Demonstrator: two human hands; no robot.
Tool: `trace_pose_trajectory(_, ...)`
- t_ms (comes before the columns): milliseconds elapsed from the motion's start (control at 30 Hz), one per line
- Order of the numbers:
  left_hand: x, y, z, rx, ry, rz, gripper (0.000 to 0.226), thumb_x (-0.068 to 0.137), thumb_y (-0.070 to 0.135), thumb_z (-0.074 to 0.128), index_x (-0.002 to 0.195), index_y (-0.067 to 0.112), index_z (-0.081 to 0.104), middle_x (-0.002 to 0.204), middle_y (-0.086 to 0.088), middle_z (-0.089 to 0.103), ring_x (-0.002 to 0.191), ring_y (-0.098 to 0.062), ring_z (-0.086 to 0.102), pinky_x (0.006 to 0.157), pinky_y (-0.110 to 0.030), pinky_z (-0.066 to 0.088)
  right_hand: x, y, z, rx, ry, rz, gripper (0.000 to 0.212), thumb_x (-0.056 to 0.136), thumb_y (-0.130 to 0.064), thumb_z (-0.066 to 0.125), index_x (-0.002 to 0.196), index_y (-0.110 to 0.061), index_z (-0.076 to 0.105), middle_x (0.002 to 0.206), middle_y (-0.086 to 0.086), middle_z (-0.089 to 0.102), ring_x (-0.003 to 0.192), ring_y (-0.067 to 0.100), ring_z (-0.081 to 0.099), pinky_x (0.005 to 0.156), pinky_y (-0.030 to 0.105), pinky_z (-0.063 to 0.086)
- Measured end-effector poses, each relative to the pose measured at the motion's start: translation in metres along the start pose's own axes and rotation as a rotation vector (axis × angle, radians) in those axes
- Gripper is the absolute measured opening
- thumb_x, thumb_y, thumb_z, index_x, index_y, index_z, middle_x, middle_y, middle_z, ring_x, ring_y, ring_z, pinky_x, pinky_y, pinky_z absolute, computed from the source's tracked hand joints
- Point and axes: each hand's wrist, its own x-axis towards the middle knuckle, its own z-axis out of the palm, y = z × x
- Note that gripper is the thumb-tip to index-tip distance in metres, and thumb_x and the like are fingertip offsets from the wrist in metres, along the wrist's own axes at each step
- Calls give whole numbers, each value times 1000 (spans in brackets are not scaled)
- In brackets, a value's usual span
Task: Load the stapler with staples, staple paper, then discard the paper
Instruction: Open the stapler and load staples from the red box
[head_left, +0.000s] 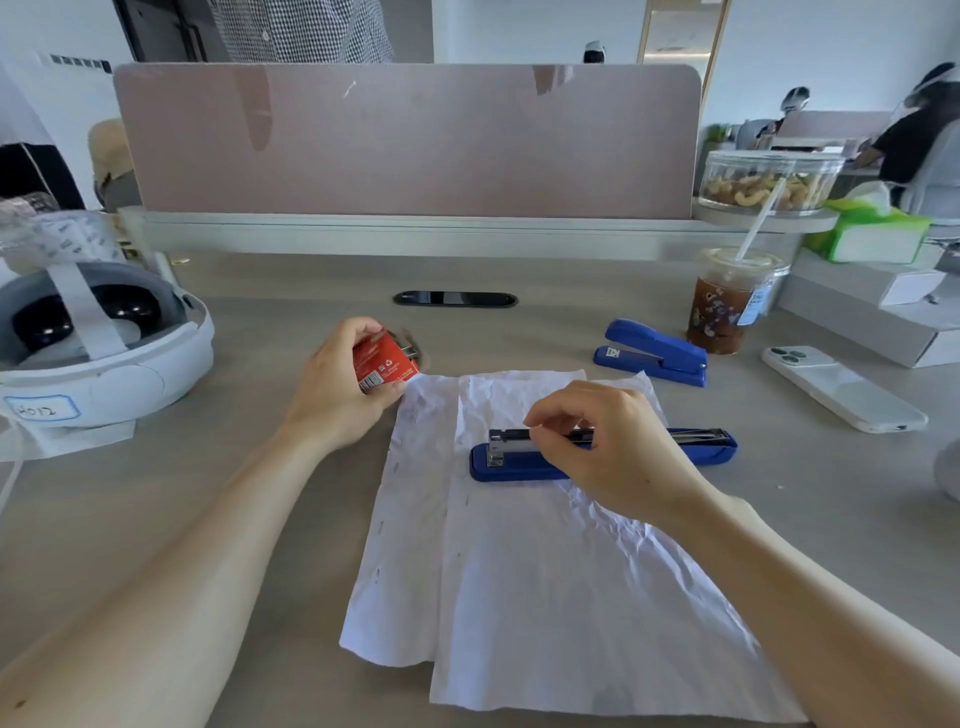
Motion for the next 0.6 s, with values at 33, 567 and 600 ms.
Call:
trace_pose_trajectory(33,-1,3,1,-19,-22,40,62,77,17,80,129,24,46,122,9,50,109,-10,48,83,-19,38,0,-1,1,-4,7,-8,13,86,-14,65,92,-19,75,87,-4,71,77,7,65,72,18,51)
trace_pose_trajectory(567,-29,49,23,-283,-292,412,61,73,30,78,126,22,48,125,5,58,113,-16,60,86,-41,56,8,-7,9,-178,143,-73,16,92,-31,59,100,-25,71,76,-7,63,64,19,58,59,38,53)
trace_pose_trajectory(600,-29,49,23,-290,-295,413,61,74,31,78,127,23,48,126,5,57,113,-17,59,85,-41,57,9,-7,8,-197,151,-65,17,92,-32,58,101,-25,71,76,-6,64,64,19,59,59,38,53)
